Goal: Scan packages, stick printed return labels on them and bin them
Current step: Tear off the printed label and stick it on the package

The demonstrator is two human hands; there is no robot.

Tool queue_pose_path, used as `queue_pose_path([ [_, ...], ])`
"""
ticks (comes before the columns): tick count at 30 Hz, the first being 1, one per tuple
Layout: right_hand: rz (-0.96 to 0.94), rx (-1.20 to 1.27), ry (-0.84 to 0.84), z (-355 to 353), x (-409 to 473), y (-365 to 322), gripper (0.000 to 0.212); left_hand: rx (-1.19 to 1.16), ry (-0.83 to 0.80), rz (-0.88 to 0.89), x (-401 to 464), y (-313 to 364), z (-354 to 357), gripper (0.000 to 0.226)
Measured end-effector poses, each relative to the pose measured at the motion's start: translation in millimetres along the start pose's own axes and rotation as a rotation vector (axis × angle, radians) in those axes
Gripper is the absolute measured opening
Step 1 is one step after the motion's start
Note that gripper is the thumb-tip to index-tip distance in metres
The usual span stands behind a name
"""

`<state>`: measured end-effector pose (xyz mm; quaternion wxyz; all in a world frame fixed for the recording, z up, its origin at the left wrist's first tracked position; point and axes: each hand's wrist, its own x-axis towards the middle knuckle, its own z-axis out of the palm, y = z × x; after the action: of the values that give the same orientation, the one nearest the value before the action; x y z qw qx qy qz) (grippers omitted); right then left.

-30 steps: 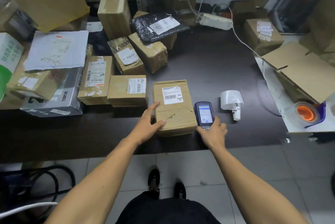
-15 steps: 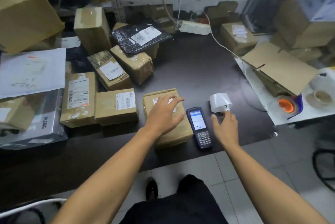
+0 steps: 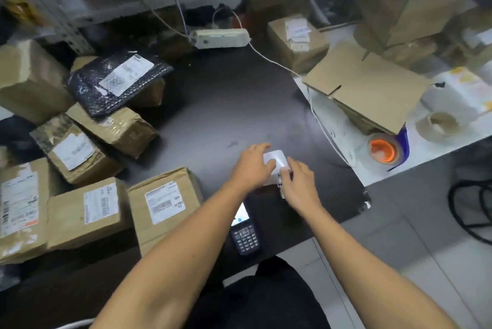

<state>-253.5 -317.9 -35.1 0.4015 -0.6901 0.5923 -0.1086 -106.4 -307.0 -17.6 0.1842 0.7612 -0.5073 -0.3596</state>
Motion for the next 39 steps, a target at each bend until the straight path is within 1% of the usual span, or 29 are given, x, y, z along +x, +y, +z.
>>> queue_pose_path([
  [4, -0.215, -0.082, -0.116, 6, -6, 10, 0.045, -0.021, -0.031, -0.137, 13, -10, 2, 0.051],
  [6, -0.273, -0.085, -0.147, 8, -5, 15, 0.039, -0.036, -0.033, -0.173, 13, -15, -2, 0.047],
  [8, -0.296, -0.048, -0.124, 9, -3, 19, 0.029, -0.056, -0.058, -0.164, 13, -20, -6, 0.042],
  [11, -0.249, 0.029, -0.035, 6, 4, 21, 0.019, -0.143, -0.112, -0.166, 13, -23, -10, 0.047],
  [12, -0.233, 0.028, -0.022, 5, 7, 20, 0.02, -0.186, -0.122, -0.172, 11, -22, -10, 0.051],
  [15, -0.209, -0.024, -0.033, 2, 17, 15, 0.034, -0.321, -0.16, -0.167, 9, -20, -7, 0.061],
  [18, -0.192, -0.049, -0.063, 0, 27, 11, 0.04, -0.378, -0.172, -0.141, 7, -18, -5, 0.067],
  [21, -0.193, -0.049, -0.085, -5, 35, 12, 0.036, -0.367, -0.16, -0.117, 4, -17, -4, 0.071],
  [26, -0.233, -0.029, -0.166, -15, 42, 10, 0.025, -0.326, -0.108, -0.055, 3, -12, -3, 0.071],
  [29, -0.121, 0.106, -0.18, -23, 47, 11, 0.014, -0.333, -0.103, -0.068, 1, -11, -5, 0.076],
  [31, -0.062, 0.129, -0.129, -28, 50, 13, 0.012, -0.347, -0.115, -0.088, -1, -9, -7, 0.077],
  [34, 0.008, 0.145, -0.073, -36, 56, 12, 0.017, -0.381, -0.109, -0.106, 1, -7, -6, 0.076],
  [35, 0.049, 0.179, -0.031, -39, 57, 11, 0.018, -0.381, -0.1, -0.114, 2, -8, -4, 0.076],
  [37, 0.143, 0.277, 0.104, -48, 59, 11, 0.019, -0.378, -0.083, -0.142, 3, -10, -3, 0.075],
  [39, 0.182, 0.346, 0.242, -59, 59, 10, 0.016, -0.388, -0.082, -0.181, 0, -10, -4, 0.074],
])
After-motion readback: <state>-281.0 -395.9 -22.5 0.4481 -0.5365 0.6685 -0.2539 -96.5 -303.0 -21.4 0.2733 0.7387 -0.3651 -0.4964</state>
